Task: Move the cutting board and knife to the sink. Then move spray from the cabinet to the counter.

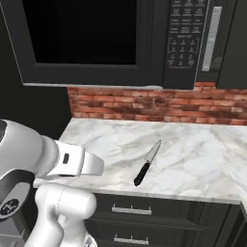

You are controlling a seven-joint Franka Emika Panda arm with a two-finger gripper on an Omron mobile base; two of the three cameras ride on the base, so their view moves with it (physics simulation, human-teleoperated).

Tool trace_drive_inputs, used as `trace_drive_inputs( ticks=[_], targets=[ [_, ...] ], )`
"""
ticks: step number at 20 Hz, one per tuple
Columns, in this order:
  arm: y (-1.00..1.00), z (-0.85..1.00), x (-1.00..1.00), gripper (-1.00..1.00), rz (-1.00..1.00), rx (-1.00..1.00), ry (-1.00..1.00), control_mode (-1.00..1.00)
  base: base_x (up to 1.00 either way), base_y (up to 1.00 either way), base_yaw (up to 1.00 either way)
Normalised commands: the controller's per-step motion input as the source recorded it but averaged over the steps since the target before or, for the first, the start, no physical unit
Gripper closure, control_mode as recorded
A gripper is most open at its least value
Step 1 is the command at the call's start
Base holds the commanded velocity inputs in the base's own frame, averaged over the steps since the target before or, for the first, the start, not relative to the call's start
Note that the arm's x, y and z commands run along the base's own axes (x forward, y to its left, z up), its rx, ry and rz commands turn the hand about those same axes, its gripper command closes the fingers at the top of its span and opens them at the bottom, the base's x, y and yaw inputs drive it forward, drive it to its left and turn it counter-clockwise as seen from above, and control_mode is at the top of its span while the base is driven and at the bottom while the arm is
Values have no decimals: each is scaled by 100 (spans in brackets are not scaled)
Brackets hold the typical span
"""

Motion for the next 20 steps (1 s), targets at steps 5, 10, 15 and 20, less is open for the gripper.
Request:
trace_drive_inputs(
  ticks=[5, 10, 15, 20],
  targets=[
    [0, -4, 24, -100, 0, 0, 8, -100, 0, 0, 0],
    [-3, -16, 20, -100, 0, 0, 6, -100, 0, 0, 0],
    [-10, -21, 9, -100, 0, 1, 0, -100, 0, 0, 0],
    [-15, -22, 9, -100, 0, 2, 0, -100, 0, 0, 0]
  ],
)
